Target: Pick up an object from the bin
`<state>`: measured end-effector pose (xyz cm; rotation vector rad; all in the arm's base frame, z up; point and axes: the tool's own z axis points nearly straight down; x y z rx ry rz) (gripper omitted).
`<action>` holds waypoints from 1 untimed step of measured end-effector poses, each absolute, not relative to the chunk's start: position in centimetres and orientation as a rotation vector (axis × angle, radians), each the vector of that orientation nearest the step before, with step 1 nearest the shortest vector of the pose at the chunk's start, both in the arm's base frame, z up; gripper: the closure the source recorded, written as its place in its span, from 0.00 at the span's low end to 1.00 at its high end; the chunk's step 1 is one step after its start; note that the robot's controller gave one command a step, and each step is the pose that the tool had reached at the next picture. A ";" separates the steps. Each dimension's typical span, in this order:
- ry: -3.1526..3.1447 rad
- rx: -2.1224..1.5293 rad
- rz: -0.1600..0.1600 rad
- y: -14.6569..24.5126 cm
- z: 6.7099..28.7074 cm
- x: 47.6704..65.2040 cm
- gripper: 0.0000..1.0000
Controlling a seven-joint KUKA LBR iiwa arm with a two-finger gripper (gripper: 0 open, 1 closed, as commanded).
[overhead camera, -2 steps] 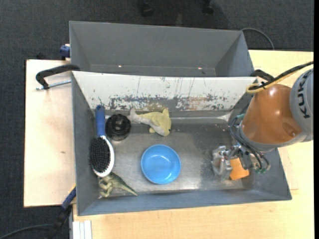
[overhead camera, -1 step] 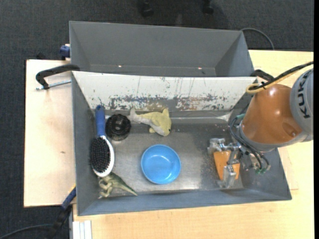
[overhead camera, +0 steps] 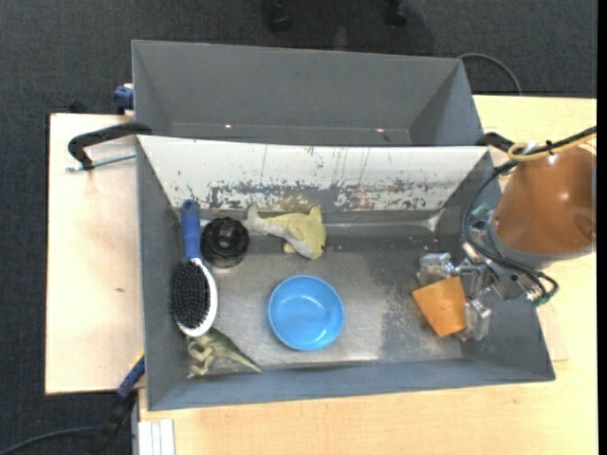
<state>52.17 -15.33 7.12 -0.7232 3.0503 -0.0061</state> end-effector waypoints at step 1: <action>3.052 -0.725 -0.003 -15.2 7.2 52.2 1.00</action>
Offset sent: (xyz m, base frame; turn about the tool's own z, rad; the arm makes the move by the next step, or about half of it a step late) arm 0.0000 0.0000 0.0000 0.0000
